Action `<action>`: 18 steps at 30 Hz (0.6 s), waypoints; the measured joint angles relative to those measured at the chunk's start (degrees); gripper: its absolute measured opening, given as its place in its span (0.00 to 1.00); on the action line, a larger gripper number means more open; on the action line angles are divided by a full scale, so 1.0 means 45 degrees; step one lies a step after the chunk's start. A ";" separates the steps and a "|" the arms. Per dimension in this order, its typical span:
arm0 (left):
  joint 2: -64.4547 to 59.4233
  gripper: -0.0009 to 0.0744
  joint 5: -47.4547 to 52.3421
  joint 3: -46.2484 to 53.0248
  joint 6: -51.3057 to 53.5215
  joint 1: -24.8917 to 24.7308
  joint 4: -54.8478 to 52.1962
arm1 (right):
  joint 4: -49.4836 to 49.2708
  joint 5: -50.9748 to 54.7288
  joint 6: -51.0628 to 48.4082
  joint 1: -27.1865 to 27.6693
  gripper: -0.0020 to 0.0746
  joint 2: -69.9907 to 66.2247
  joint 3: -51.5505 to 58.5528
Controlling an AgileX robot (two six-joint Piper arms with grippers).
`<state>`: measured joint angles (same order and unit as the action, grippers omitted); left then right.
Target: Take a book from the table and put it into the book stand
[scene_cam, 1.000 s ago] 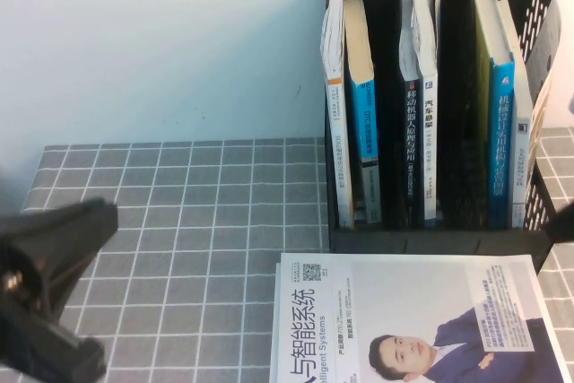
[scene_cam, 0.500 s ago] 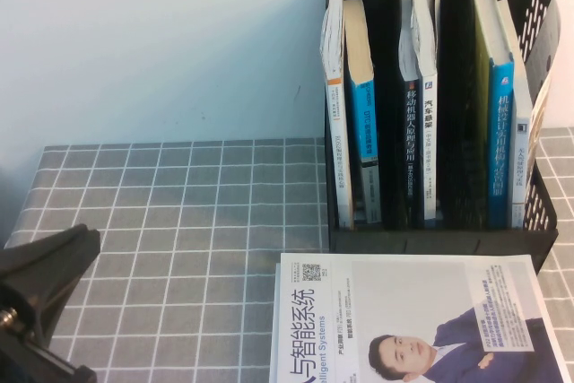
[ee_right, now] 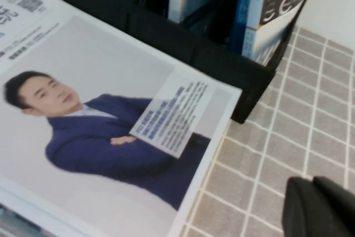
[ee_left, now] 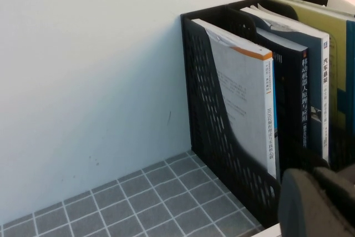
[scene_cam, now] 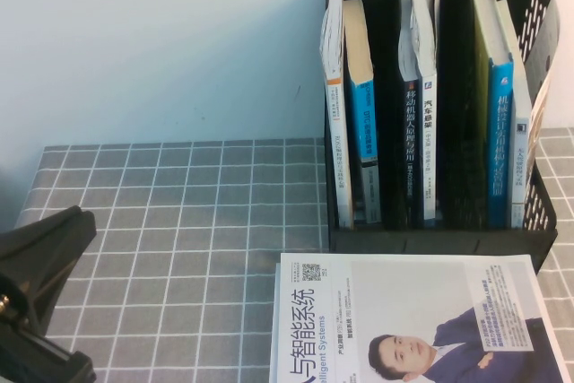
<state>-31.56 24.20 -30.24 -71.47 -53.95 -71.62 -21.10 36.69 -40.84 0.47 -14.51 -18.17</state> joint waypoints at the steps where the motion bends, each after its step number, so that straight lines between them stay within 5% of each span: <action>1: 0.0000 0.01 0.0000 0.0000 0.0000 0.0000 -0.0026 | -0.0153 0.0188 -0.0060 0.0000 0.02 0.0000 0.0011; 18: 0.0000 0.01 -0.0010 0.0000 0.0000 0.0000 -0.0027 | -0.0896 0.0475 -0.0213 0.0000 0.02 0.0000 0.0011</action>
<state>-31.56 24.16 -30.24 -71.47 -53.95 -71.74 -25.14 38.83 -41.80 0.47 -14.51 -18.13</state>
